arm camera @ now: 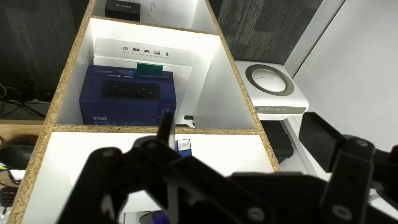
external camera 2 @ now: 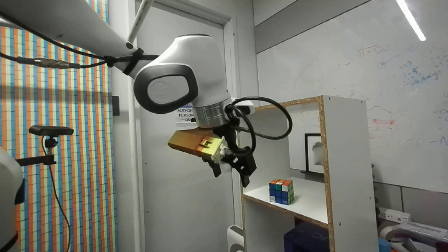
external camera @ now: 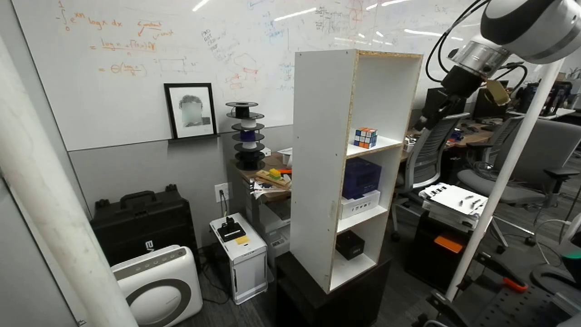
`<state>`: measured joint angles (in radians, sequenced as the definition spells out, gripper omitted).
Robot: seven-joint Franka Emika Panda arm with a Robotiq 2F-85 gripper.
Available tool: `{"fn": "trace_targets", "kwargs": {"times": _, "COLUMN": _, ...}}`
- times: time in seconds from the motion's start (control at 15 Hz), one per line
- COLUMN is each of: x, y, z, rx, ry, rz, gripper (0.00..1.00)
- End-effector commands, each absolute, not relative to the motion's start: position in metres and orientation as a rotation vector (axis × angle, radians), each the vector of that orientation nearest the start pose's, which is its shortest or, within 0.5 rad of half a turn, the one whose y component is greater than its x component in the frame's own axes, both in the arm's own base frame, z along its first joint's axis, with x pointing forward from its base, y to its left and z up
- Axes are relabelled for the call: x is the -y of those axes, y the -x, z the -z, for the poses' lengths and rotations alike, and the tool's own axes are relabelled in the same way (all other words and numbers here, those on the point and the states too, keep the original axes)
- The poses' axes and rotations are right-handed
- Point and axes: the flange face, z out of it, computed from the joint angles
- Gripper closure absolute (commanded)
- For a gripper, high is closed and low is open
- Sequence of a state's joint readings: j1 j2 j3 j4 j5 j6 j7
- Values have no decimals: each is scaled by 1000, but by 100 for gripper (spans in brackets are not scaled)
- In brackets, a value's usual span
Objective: Put the rubix cube on the top of the shelf
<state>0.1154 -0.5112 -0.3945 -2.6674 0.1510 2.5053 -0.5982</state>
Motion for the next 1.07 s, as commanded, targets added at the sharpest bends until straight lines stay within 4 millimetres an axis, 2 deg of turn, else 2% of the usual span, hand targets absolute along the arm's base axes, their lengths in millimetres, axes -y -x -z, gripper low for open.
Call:
{"fn": "trace_targets", "kwargs": {"times": 0.0, "x": 110, "y": -431, "z": -422, "rx": 406, "ry": 2914, "rz": 609, "gripper": 0}}
{"fn": "trace_targets", "kwargs": {"times": 0.2, "x": 114, "y": -461, "z": -412, "rx": 409, "ry": 2944, "rz": 594, "gripper": 0}}
{"fn": "trace_targets", "kwargs": {"times": 0.4, "x": 126, "y": -488, "z": -394, "rx": 355, "ry": 2993, "rz": 581, "gripper": 0}}
{"fn": "trace_targets", "kwargs": {"times": 0.6, "x": 134, "y": -509, "z": -379, "rx": 314, "ry": 3032, "rz": 653, "gripper": 0}}
{"fn": "trace_targets", "kwargs": {"times": 0.8, "x": 133, "y": -526, "z": -366, "rx": 290, "ry": 3048, "rz": 721, "gripper": 0}}
{"fn": "trace_targets", "kwargs": {"times": 1.0, "x": 123, "y": -539, "z": -362, "rx": 277, "ry": 3027, "rz": 779, "gripper": 0}}
